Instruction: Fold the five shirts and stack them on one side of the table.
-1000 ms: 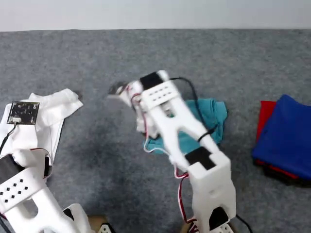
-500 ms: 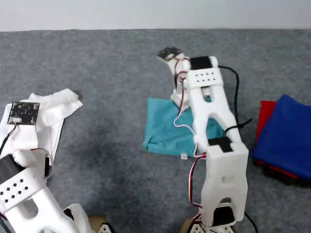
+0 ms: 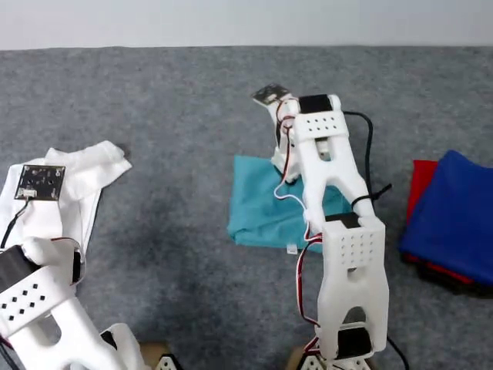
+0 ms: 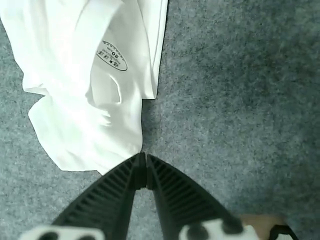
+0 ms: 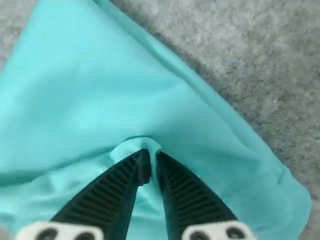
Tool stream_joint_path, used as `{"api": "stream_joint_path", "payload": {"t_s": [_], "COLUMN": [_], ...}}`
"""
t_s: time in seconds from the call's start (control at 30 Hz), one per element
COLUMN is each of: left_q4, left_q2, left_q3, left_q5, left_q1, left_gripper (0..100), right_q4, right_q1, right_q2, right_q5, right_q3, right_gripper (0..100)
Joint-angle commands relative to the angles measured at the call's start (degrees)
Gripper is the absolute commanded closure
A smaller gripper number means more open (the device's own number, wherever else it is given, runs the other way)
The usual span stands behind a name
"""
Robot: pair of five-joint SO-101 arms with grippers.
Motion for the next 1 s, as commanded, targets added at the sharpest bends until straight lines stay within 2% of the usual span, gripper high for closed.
{"api": "stream_joint_path", "payload": {"t_s": [0.0,0.07,0.27,0.57,0.73,0.97], "left_q4": [-1.23,-1.23,-1.93,-2.02,-2.02,-2.02], "left_q2": [-0.79,-0.79,-0.79,-0.79,-0.79,-0.79], "left_q3": [-0.31,-0.31,-0.31,-0.31,-0.31,-0.31], "left_q5": [-0.44,-0.44,-0.44,-0.44,-0.44,-0.44], "left_q1": [0.00,0.00,0.00,0.09,0.09,0.09], "left_gripper": [100,100,100,100,100,100], "right_q4": [5.85,8.66,8.66,8.57,8.48,8.66], "right_q1": [1.10,1.80,4.79,6.29,6.46,11.91], "right_q2": [-1.01,-1.01,-7.16,-24.13,-27.74,-32.22], "right_q5": [1.58,2.90,7.21,12.92,15.12,15.21], "right_q3": [-4.84,-6.77,-3.78,21.19,31.03,32.62], "right_gripper": [98.7,98.7,98.7,98.4,97.8,80.7]}}
